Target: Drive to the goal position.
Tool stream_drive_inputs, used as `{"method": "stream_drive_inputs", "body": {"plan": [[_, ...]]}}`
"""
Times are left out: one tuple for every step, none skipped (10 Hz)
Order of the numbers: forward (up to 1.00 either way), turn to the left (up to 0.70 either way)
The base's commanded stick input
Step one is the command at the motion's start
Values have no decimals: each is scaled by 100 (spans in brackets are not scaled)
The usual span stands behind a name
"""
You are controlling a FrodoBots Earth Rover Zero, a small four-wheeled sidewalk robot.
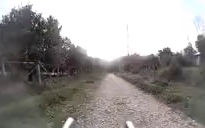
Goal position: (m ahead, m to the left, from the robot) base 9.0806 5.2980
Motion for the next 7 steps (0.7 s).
{"method": "stream_drive_inputs", "body": {"plan": [[70,0],[70,0],[70,0],[70,0],[70,0],[70,0],[70,0]]}}
